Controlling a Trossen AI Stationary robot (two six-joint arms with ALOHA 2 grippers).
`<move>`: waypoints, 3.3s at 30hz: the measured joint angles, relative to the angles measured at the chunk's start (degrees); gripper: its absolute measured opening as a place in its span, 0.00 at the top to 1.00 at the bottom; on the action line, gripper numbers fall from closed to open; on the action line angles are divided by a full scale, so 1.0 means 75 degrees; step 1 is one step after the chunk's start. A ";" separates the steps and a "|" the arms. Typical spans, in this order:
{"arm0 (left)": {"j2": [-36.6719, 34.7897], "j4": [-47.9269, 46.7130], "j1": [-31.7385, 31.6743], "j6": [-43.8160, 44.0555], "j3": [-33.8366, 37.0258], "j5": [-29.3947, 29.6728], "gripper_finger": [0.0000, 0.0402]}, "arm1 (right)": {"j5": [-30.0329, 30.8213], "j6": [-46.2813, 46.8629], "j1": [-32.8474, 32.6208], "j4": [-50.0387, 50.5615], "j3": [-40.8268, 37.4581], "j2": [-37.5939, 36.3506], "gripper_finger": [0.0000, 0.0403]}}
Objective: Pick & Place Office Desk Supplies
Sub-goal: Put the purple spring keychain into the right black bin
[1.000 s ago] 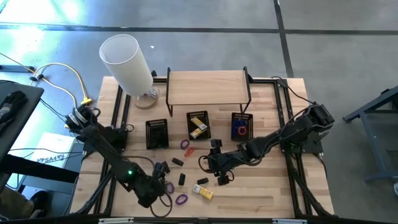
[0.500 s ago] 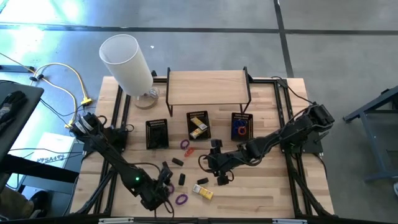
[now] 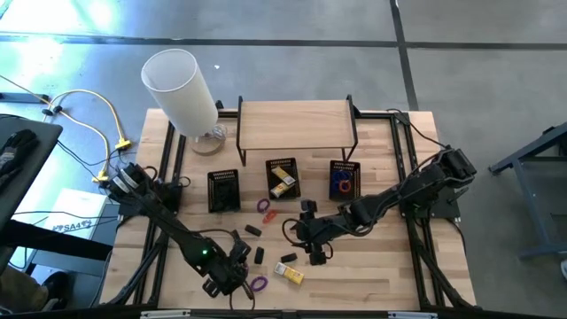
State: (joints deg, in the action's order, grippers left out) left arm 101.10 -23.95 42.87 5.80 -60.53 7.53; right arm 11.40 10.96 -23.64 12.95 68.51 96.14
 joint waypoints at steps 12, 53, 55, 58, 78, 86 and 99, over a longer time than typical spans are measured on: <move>-0.0038 0.0167 -0.0507 -0.0297 0.0420 -0.0766 0.57 | -0.0184 0.0199 -0.0003 -0.0050 0.0000 0.0000 0.49; -0.2478 0.3837 -0.1352 -0.0847 0.0274 -0.0342 1.00 | 0.2830 0.0241 -0.1215 -0.0686 0.0000 -0.0003 0.52; -0.2398 0.3934 -0.1457 -0.0648 0.0274 -0.0422 1.00 | 0.2955 -0.0060 -0.1213 -0.0785 0.0000 -0.0003 0.53; -0.2232 0.3920 -0.1520 -0.0453 0.0274 -0.0432 1.00 | 0.2779 -0.0666 -0.1214 -0.1111 0.0000 -0.0003 0.55; -0.2072 0.3901 -0.1819 -0.0371 0.0271 -0.0430 1.00 | 0.1677 -0.3518 -0.1131 -0.1833 0.0000 -0.0003 0.59; -0.2072 0.3883 -0.1902 -0.0261 0.0271 -0.0423 1.00 | 0.1622 -0.3928 -0.1091 -0.1994 0.0000 -0.0003 0.59; -0.2055 0.3852 -0.1902 -0.0189 0.0268 -0.0427 1.00 | 0.1310 -0.5308 -0.0902 -0.2792 0.0000 0.0615 0.59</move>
State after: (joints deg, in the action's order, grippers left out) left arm 85.69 4.94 28.60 4.38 -58.52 4.33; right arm 21.22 -28.85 -30.40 -7.99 68.51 100.75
